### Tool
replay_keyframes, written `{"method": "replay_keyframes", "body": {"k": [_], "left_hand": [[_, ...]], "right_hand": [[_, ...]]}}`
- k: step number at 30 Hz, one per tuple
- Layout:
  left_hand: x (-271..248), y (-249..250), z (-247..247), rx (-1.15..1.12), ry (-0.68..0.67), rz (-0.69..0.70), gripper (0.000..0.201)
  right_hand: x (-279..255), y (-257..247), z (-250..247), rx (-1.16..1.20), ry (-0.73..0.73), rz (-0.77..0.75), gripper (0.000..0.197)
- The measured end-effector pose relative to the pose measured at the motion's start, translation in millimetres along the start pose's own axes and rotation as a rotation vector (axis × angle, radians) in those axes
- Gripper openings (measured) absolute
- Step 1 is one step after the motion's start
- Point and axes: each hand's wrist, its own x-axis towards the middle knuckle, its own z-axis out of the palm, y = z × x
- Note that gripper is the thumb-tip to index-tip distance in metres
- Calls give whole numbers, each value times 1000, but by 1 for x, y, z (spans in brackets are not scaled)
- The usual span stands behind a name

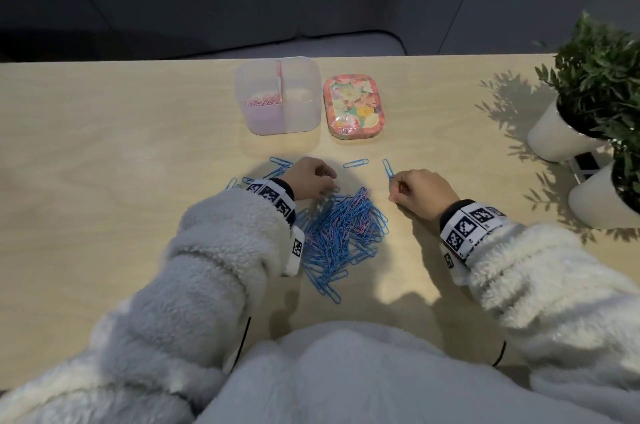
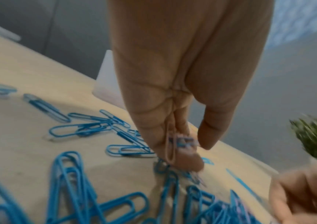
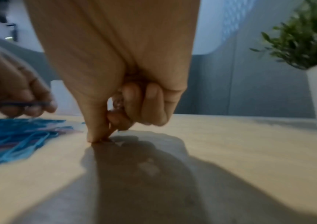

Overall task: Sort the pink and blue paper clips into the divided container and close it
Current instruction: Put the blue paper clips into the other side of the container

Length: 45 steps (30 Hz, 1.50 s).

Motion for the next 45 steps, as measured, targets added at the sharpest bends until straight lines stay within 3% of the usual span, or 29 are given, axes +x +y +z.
{"method": "replay_keyframes", "body": {"k": [3, 6, 9, 11, 14, 18, 22, 24, 27, 31, 33, 35, 38, 41, 45], "left_hand": [[-7, 0, -5, -277, -142, -127, 37], [-11, -3, -6, -330, -148, -122, 38], [-12, -6, -6, -279, -104, -86, 27], [-11, -8, -7, -199, -80, -42, 15], [-7, -10, -8, -58, -17, 45, 12], [-5, -11, -8, 38, 52, 102, 24], [-5, -10, -9, -31, 67, 105, 26], [-4, -13, -10, -54, 61, 95, 26], [-5, -20, -13, -111, 61, 80, 18], [-8, -31, -19, -68, 68, 116, 12], [-11, -34, -23, -59, 66, 136, 28], [-13, -38, -26, -34, 74, 145, 29], [-16, -42, -28, -65, 108, 130, 30], [-20, -44, -30, -85, 145, 113, 40], [-20, -49, -35, -217, 183, 51, 40]], "right_hand": [[4, 4, 4, 10, -74, 22, 15], [6, 3, 4, 92, -108, 26, 18], [3, -4, 0, 668, -49, 71, 29], [3, -10, -2, 1034, -14, 167, 23], [8, -18, -2, 1202, -39, 253, 21], [12, -21, 3, 955, -126, 149, 17], [17, -19, 9, 505, -53, -41, 14], [17, -18, 13, 369, -18, -77, 18], [16, -19, 14, 231, 18, -85, 6], [14, -9, 15, 328, -43, -76, 11], [9, -7, 13, 667, -40, 15, 10], [7, -12, 7, 996, -27, 95, 11], [10, -28, -4, 1223, -40, 157, 21], [20, -48, -3, 1125, -58, 199, 16], [34, -69, 9, 543, -62, 110, 12]]}}
